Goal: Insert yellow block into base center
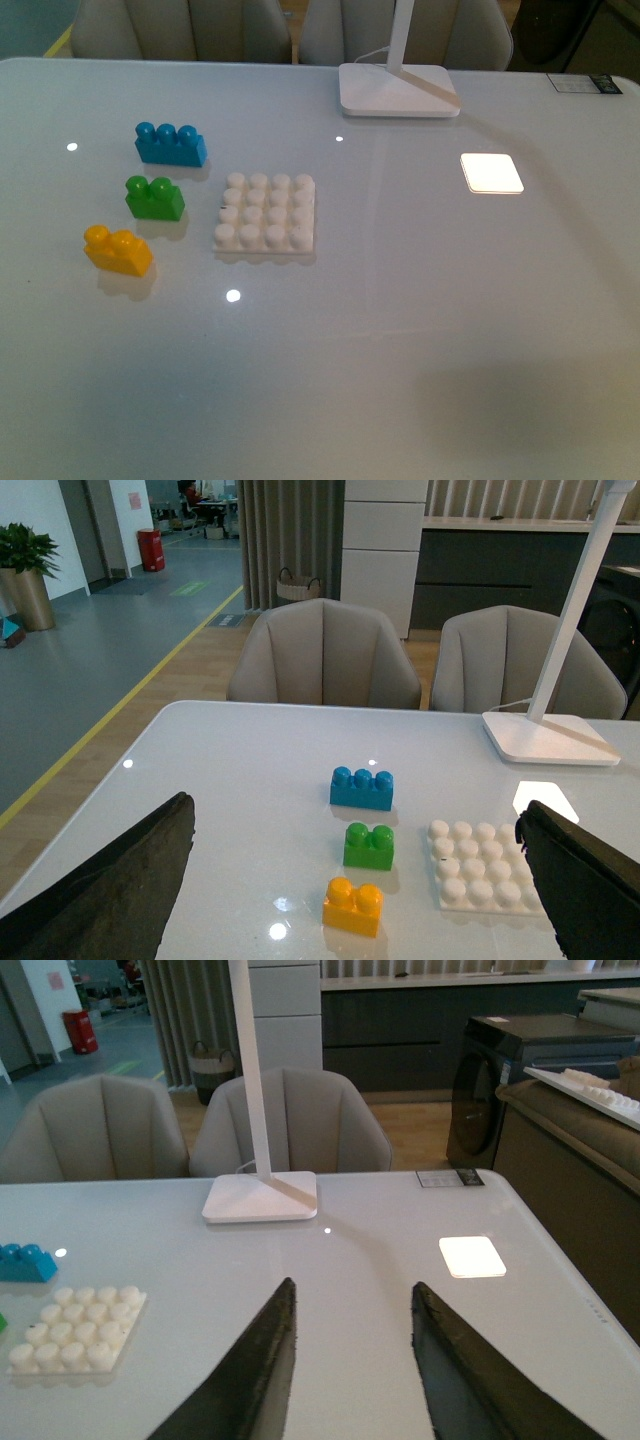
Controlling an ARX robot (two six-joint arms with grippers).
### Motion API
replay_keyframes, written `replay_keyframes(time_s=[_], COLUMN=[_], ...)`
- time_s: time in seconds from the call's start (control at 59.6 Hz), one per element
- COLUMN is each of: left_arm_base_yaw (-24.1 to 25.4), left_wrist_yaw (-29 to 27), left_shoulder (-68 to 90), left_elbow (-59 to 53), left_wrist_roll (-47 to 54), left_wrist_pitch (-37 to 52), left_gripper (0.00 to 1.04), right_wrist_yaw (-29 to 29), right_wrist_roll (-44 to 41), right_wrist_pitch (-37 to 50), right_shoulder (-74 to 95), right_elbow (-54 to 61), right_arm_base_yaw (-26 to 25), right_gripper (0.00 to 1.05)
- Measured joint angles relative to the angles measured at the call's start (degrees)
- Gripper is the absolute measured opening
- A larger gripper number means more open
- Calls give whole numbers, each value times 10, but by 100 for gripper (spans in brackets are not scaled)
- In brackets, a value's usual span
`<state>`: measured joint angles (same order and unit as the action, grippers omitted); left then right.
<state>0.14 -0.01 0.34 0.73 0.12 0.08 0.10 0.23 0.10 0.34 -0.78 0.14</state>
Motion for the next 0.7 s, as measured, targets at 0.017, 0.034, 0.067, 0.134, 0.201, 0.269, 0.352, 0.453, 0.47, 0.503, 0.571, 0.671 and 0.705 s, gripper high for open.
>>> replay_keyframes(time_s=[0.017, 0.034, 0.067, 0.134, 0.201, 0.269, 0.352, 0.453, 0.47, 0.503, 0.571, 0.671, 0.705], left_arm_base_yaw=[0, 0, 0, 0, 0, 0, -28, -60, -66, -70, -75, -75, -75], left_wrist_yaw=[0, 0, 0, 0, 0, 0, -47, -61, -61, -63, -63, -61, -59], left_shoulder=[0, 0, 0, 0, 0, 0, 117, 240, 263, 284, 330, 398, 434], left_elbow=[0, 0, 0, 0, 0, 0, 82, 127, 132, 136, 147, 157, 160], left_wrist_roll=[0, 0, 0, 0, 0, 0, -70, -115, -119, -120, -117, -99, -89], left_wrist_pitch=[0, 0, 0, 0, 0, 0, -186, -249, -236, -218, -164, -82, -42], left_gripper=[97, 97, 97, 97, 97, 97, 97, 97, 97, 97, 97, 97, 97], right_wrist_yaw=[0, 0, 0, 0, 0, 0, 0, 0, 0, 0, 0, 0, 0], right_wrist_roll=[0, 0, 0, 0, 0, 0, 0, 0, 0, 0, 0, 0, 0], right_wrist_pitch=[0, 0, 0, 0, 0, 0, 0, 0, 0, 0, 0, 0, 0], right_shoulder=[0, 0, 0, 0, 0, 0, 0, 0, 0, 0, 0, 0, 0], right_elbow=[0, 0, 0, 0, 0, 0, 0, 0, 0, 0, 0, 0, 0], right_arm_base_yaw=[0, 0, 0, 0, 0, 0, 0, 0, 0, 0, 0, 0, 0], right_gripper=[56, 59, 65, 82, 94, 96, 96, 96, 96, 96, 96, 96, 96])
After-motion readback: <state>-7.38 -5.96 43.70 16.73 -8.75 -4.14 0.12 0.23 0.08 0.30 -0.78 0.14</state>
